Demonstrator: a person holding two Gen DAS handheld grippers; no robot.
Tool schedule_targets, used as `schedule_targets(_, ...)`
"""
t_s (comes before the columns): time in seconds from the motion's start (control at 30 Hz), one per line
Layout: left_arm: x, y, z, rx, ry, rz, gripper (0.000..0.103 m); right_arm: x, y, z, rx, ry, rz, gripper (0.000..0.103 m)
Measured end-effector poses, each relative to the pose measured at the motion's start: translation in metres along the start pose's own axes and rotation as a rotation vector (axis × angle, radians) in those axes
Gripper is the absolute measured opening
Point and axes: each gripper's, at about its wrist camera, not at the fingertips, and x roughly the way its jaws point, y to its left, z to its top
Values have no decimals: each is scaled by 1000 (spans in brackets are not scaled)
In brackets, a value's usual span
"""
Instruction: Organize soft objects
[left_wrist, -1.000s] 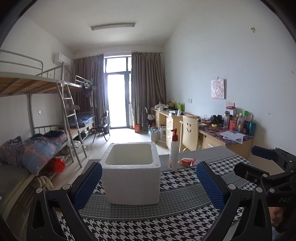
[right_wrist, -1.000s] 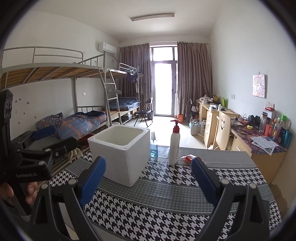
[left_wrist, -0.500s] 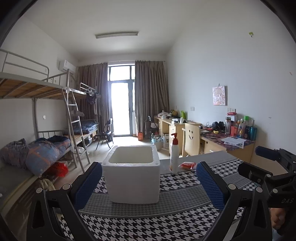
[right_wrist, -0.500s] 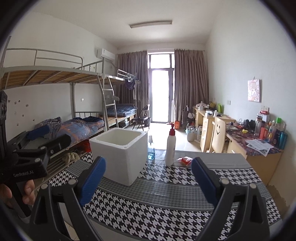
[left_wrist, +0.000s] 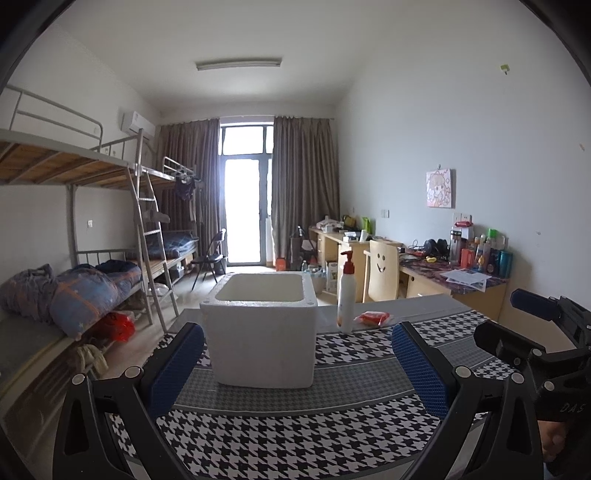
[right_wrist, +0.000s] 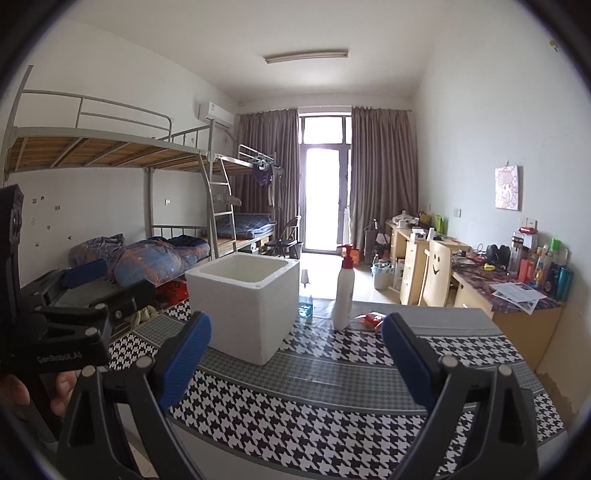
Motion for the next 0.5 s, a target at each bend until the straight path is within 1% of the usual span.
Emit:
schedule_targets(0.2,0,-4,-10,4,16,-13,102,-1,-2,-13,12,6,5,96)
schedule_targets(0.5,-1,2,-19,6,19,-3,102,-4,-6,-25,26,10,7,96)
